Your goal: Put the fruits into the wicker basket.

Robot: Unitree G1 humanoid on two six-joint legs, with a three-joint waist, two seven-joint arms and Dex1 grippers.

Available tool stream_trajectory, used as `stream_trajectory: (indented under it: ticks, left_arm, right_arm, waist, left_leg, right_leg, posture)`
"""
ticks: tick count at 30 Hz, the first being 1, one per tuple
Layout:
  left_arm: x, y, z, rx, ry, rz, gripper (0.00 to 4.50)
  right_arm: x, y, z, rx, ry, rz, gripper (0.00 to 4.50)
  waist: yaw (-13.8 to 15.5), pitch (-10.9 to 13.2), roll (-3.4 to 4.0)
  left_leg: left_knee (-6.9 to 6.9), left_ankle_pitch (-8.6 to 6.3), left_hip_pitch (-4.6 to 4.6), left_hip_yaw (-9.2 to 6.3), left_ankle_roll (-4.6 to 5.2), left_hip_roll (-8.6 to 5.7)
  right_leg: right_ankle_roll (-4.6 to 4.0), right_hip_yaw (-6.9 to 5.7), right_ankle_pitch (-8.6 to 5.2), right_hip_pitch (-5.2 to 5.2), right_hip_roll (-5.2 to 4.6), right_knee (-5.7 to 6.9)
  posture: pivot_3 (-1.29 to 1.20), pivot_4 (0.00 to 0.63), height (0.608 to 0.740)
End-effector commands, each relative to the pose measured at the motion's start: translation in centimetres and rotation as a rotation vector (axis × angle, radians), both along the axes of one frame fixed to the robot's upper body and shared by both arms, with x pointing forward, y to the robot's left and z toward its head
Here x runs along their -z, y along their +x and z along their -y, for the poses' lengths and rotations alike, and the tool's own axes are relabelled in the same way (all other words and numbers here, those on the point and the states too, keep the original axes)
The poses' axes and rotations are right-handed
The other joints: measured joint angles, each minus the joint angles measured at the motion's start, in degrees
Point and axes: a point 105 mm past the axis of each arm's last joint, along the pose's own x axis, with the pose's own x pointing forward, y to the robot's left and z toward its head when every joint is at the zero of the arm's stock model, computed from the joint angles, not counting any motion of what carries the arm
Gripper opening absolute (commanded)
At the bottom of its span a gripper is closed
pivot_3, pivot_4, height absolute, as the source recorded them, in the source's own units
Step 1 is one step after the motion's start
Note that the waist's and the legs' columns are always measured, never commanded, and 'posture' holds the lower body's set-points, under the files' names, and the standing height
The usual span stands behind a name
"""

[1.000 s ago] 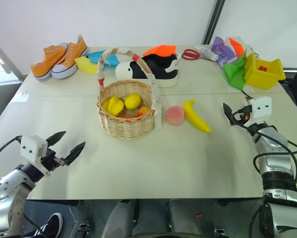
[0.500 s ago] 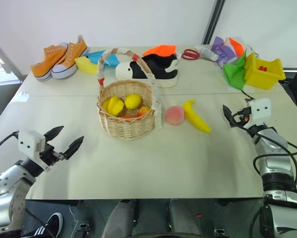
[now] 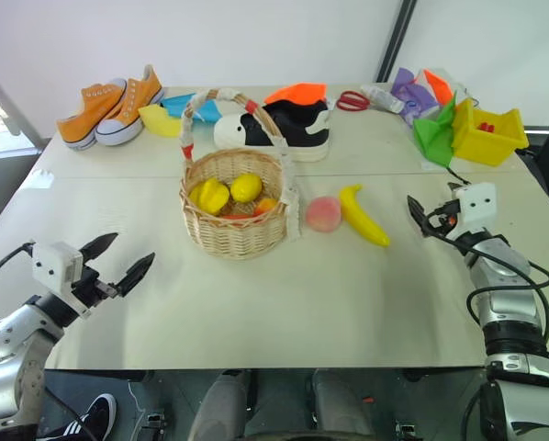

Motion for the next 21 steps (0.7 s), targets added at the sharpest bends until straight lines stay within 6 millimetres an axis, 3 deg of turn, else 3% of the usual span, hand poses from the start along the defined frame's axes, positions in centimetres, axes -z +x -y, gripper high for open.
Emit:
stream_trajectory:
  ticks: [1, 4, 8, 10, 14, 21]
  left_arm:
    - [-1.1, -0.4, -0.1, 0.015, 0.008, 0.04, 4.5]
    - [-1.5, -1.0, 0.6, 0.07, 0.014, 0.058, 4.5]
    - [-1.7, -2.5, 1.7, 0.174, 0.008, 0.049, 4.5]
    - [-1.7, -2.9, 2.3, 0.221, 0.021, 0.036, 4.5]
    - [-1.8, -3.1, 3.6, 0.297, 0.039, 0.036, 4.5]
    - [-2.1, -3.5, 4.6, 0.344, 0.034, 0.042, 4.5]
  right_arm:
    - [-1.6, -0.2, -0.5, -0.028, -0.001, 0.055, 4.4]
    - [-2.1, -1.2, -2.3, -0.13, 0.062, 0.049, 4.4]
    - [-1.9, -4.5, -7.3, -0.376, 0.111, -0.105, 4.4]
    - [-1.9, -5.5, -8.9, -0.425, 0.103, -0.18, 4.4]
    - [-1.6, -5.2, -9.5, -0.367, 0.041, -0.327, 4.4]
    - [-1.6, -4.1, -9.8, -0.294, -0.006, -0.404, 4.4]
  waist:
    - [0.0, 0.0, 0.0]
    - [0.09, 0.0, 0.0]
    - [0.11, 0.01, 0.03]
    - [0.06, 0.01, 0.03]
    - [0.02, 0.01, 0.02]
    - [0.3, 0.01, 0.02]
  left_leg:
    - [0.0, 0.0, 0.0, 0.0, 0.0, 0.0]
    - [-0.01, 0.0, 0.0, -0.01, 0.0, 0.01]
    - [-0.03, -0.01, -0.05, -0.02, 0.0, 0.02]
    - [-0.03, -0.02, -0.08, -0.03, -0.01, 0.04]
    - [-0.01, -0.03, -0.09, 0.01, -0.02, 0.04]
    - [-0.05, -0.03, -0.34, 0.01, -0.01, 0.04]
  right_leg:
    - [0.0, 0.01, 0.0, 0.0, 0.0, 0.0]
    - [0.0, 0.0, 0.0, 0.0, 0.0, 0.01]
    - [-0.02, 0.02, -0.02, -0.04, -0.01, -0.01]
    - [-0.07, 0.02, -0.05, -0.06, -0.02, -0.01]
    - [-0.28, 0.04, -0.16, -0.05, -0.07, -0.06]
    - [-0.27, -0.04, -0.16, -0.33, -0.09, -0.21]
  posture:
    - [0.0, 0.15, 0.74]
    - [0.0, 0.15, 0.74]
    - [0.0, 0.15, 0.74]
    - [0.0, 0.15, 0.74]
    - [0.0, 0.15, 0.74]
    - [0.0, 0.15, 0.74]
